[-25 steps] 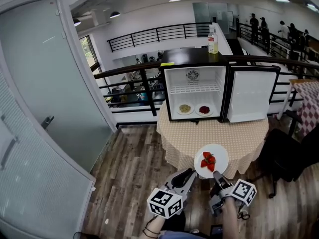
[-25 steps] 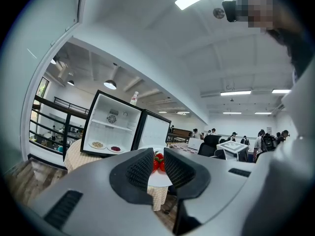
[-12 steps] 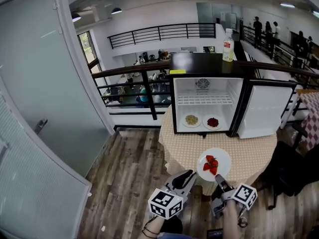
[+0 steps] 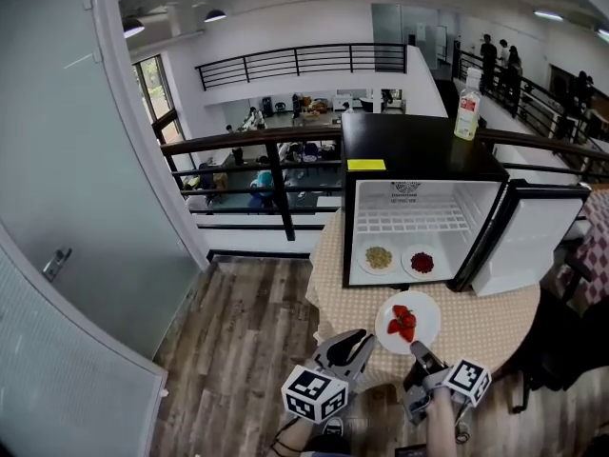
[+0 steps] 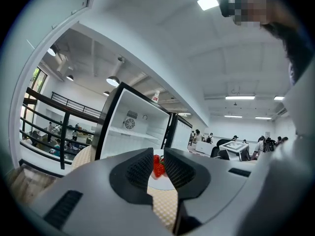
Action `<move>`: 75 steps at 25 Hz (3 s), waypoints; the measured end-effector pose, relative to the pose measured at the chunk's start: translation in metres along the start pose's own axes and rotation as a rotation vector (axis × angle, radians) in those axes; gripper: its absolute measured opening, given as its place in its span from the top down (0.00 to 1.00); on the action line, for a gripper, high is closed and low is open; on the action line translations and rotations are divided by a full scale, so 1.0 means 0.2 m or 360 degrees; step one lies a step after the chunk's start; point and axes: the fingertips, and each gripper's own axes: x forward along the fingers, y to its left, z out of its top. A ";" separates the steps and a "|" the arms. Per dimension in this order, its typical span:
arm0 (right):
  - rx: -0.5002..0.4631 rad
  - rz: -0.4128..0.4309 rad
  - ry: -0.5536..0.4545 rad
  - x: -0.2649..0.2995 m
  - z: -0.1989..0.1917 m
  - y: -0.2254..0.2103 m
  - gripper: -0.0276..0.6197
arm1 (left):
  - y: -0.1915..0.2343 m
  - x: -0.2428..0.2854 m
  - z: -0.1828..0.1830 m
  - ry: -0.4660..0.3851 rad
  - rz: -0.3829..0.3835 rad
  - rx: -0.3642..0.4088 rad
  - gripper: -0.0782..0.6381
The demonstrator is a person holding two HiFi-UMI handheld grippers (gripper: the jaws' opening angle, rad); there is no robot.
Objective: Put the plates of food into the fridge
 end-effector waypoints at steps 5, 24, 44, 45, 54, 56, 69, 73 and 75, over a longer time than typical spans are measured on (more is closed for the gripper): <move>0.0007 -0.0045 -0.0040 0.18 0.04 0.03 0.92 | 0.18 0.10 0.05 -0.0012 -0.0065 -0.0040 0.81; 0.0020 -0.0031 -0.0187 0.38 0.26 0.12 0.92 | 0.38 0.29 0.03 0.0024 -0.0201 -0.0128 0.81; 0.0132 0.0108 -0.0254 0.69 1.03 0.15 0.92 | 0.29 0.84 0.15 0.0015 -0.0175 -0.0048 0.81; 0.0152 0.0111 -0.0255 0.71 1.06 0.14 0.92 | 0.30 0.86 0.15 0.0020 -0.0168 -0.0045 0.81; 0.0218 0.0023 -0.0297 0.90 1.31 0.06 0.92 | 0.31 0.98 0.16 0.0041 -0.0130 -0.0022 0.81; 0.0236 0.0016 -0.0324 0.94 1.36 0.06 0.92 | 0.31 1.00 0.16 0.0044 -0.0121 -0.0017 0.81; 0.0283 -0.0068 -0.0427 1.11 1.46 0.04 0.91 | 0.38 1.05 0.15 0.0056 -0.0092 0.0010 0.81; 0.0240 -0.0073 -0.0414 1.14 1.48 0.07 0.90 | 0.39 1.05 0.16 0.0054 -0.0094 0.0012 0.81; 0.0191 -0.0090 -0.0401 1.14 1.49 0.09 0.89 | 0.39 1.05 0.18 0.0054 -0.0093 0.0012 0.81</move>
